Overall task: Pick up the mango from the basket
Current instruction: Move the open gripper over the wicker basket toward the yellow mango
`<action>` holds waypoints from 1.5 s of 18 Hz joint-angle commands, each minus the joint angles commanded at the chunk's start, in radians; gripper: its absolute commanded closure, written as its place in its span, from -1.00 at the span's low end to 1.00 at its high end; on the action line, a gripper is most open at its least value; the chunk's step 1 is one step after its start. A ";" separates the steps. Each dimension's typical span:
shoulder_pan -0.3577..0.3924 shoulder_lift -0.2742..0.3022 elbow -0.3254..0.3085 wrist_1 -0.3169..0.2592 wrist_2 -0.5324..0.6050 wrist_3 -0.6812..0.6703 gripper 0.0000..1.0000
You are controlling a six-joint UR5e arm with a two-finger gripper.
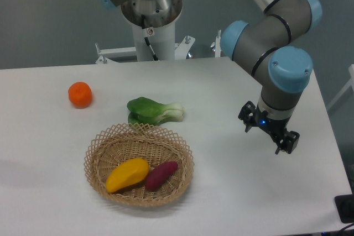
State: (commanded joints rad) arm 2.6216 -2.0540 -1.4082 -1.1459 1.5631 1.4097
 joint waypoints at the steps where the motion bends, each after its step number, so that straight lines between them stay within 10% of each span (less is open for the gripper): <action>1: -0.002 0.000 -0.003 0.000 0.000 0.000 -1.00; 27: -0.202 0.058 -0.077 -0.014 -0.040 -0.268 -1.00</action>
State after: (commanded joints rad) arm 2.4193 -1.9958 -1.4849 -1.1597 1.5232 1.1416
